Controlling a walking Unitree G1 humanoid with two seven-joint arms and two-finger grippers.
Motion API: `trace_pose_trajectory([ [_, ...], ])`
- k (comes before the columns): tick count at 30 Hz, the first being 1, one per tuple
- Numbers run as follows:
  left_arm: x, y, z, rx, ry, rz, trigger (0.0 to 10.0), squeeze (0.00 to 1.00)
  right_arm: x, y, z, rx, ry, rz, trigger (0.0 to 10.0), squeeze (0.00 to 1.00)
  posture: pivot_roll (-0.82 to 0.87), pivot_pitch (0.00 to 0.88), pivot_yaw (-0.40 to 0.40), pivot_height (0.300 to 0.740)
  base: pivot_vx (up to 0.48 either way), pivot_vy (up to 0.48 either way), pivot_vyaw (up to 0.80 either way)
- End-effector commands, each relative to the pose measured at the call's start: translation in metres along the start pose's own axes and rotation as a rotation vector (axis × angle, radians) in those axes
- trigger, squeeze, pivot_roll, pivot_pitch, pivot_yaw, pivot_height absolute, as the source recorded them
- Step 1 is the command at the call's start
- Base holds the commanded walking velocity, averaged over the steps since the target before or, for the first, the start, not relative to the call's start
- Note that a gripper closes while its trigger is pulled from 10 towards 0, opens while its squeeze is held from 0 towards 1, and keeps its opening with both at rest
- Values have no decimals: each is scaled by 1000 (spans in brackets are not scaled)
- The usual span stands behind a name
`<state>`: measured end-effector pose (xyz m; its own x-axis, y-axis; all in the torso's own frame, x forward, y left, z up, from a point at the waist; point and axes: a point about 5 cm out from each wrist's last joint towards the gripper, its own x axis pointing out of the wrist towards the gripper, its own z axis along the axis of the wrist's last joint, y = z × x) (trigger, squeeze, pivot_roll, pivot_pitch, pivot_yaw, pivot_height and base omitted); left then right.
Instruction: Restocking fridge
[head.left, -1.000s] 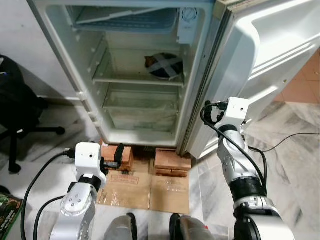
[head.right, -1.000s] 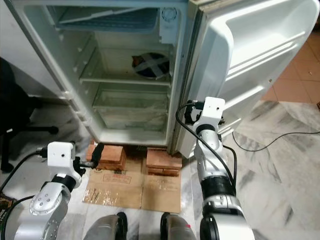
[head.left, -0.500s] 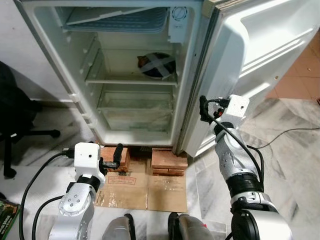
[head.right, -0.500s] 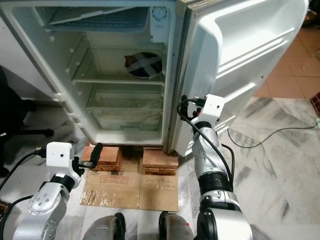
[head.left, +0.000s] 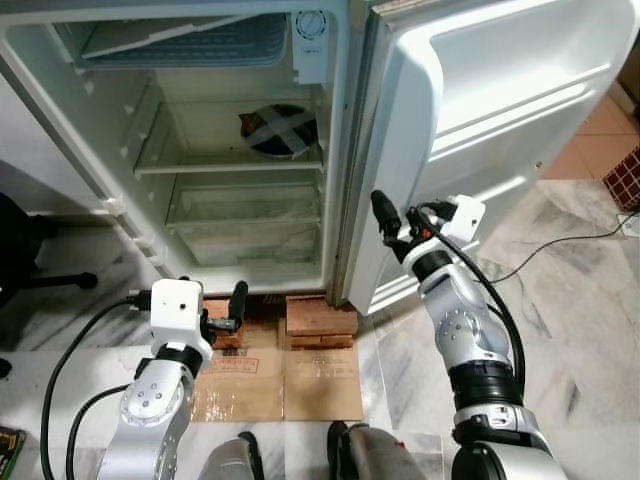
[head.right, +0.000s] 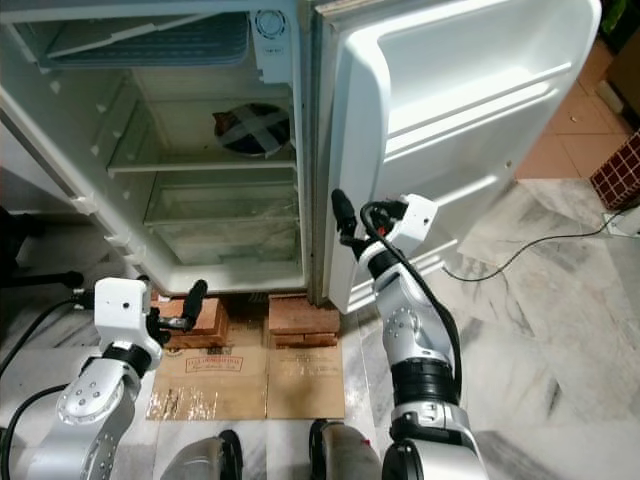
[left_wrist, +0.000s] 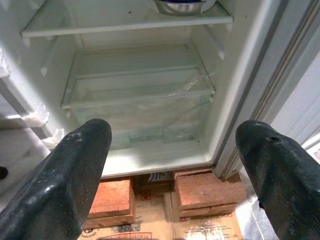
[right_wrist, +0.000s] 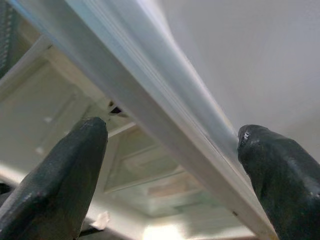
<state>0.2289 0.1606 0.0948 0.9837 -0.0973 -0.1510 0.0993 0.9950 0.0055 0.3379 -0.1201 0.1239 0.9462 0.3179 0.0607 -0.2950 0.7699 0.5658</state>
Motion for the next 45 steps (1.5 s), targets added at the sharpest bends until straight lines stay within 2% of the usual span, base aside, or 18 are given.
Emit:
trace_pose_trajectory([
  [1,-1,1,-5,1,20,8,10000,0,13,54,-8,7,46,259,10000,0,111,182,21,740,0,0,0],
  [7,2,0,-5,0,17,2,10000,0,2,79,-17,-5,124,438,10000,0,103,172,21,740,0,0,0],
  [12,7,-3,-5,-5,11,-4,10000,0,-19,102,-28,-222,230,687,10000,0,88,158,16,740,0,0,0],
  [16,10,-4,-4,-8,6,-7,10000,0,-20,99,-27,-413,218,689,10000,0,79,150,14,740,0,0,0],
  [17,11,-4,-4,-9,4,-7,10000,0,-18,97,-20,-501,164,655,10000,0,75,145,16,740,0,0,0],
  [18,11,-4,-4,-9,4,-7,10000,0,-18,97,-20,-501,164,655,10000,0,75,145,16,740,0,0,0],
  [19,14,-5,-4,-13,-1,-8,10000,0,-14,98,3,-665,11,582,10000,0,65,140,19,740,0,0,0],
  [20,15,-6,-3,-16,-4,-8,10000,0,-14,101,17,-728,-70,551,10000,0,65,140,19,740,0,0,0],
  [22,17,-6,-4,-18,-4,-10,10000,0,-19,114,38,-777,-152,582,10000,0,46,134,25,740,0,0,0],
  [26,25,-11,-4,-18,-11,-39,10000,0,-32,141,70,-815,-256,662,10000,0,9,118,30,740,0,0,0],
  [31,31,-12,-2,-21,-22,-44,10000,0,-40,161,75,-786,-230,791,10000,0,-10,110,35,740,0,0,0],
  [33,33,-12,-2,-21,-26,-46,10000,0,-40,171,98,-805,-337,762,10000,0,-18,105,35,740,0,0,0],
  [35,33,-12,-3,-21,-26,-45,10000,0,-37,170,113,-837,-412,697,10000,0,-21,102,34,740,0,0,0],
  [38,34,-11,-3,-19,-28,-43,10000,0,-20,143,139,-997,-494,389,10000,0,-21,101,34,740,0,0,0],
  [40,34,-11,-3,-19,-29,-42,10000,0,-18,135,145,-1027,-497,312,10000,0,-13,97,29,740,0,0,0],
  [42,33,-9,-5,-17,-31,-33,10000,0,-17,96,171,-1064,-513,24,10000,0,-10,98,29,740,0,0,0],
  [44,33,-9,-5,-17,-31,-29,10000,0,-19,82,179,-1107,-511,-71,10000,0,-10,98,29,740,0,0,0],
  [45,32,-7,-6,-16,-31,-25,10000,0,-20,64,180,-1128,-466,-167,10000,0,-3,103,22,740,0,0,0],
])
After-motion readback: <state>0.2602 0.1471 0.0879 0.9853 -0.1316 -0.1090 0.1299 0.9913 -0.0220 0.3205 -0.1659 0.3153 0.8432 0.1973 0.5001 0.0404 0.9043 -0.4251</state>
